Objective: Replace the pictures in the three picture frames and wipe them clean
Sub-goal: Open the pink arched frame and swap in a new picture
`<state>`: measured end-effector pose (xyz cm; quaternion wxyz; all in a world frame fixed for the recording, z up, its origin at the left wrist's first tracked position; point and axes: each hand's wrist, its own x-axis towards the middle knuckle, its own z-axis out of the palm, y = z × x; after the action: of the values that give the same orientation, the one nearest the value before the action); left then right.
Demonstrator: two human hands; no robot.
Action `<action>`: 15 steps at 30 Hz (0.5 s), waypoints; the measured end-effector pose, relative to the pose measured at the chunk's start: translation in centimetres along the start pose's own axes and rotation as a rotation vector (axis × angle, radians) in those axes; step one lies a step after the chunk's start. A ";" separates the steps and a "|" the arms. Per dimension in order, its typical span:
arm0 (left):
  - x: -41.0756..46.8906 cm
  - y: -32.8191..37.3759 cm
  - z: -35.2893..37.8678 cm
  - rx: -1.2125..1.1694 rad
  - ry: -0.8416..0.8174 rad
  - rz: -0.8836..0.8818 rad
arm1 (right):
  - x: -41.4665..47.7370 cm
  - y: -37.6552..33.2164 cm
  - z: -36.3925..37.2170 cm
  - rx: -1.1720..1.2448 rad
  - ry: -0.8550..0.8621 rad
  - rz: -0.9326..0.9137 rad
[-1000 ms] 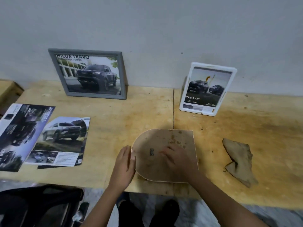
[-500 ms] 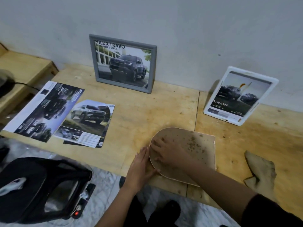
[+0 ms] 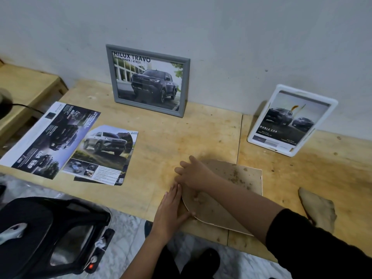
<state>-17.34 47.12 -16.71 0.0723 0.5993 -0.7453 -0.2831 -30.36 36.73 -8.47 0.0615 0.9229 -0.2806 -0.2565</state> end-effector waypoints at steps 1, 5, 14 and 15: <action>0.0 0.0 0.0 0.006 0.001 0.002 | 0.3 0.0 -0.1 0.001 -0.002 0.000; 0.0 -0.1 0.2 0.004 0.011 0.011 | 0.9 0.8 -0.7 0.073 -0.089 -0.043; -0.3 -0.5 0.4 0.023 0.002 0.056 | -1.3 5.2 -3.6 0.313 -0.108 0.035; -0.3 -0.4 0.4 0.018 0.002 0.052 | -2.1 5.8 -4.4 0.356 -0.050 0.090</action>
<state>-17.04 47.50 -17.16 0.0749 0.5805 -0.7632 -0.2736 -32.44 32.91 -2.28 -0.0985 0.8990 -0.3640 -0.2227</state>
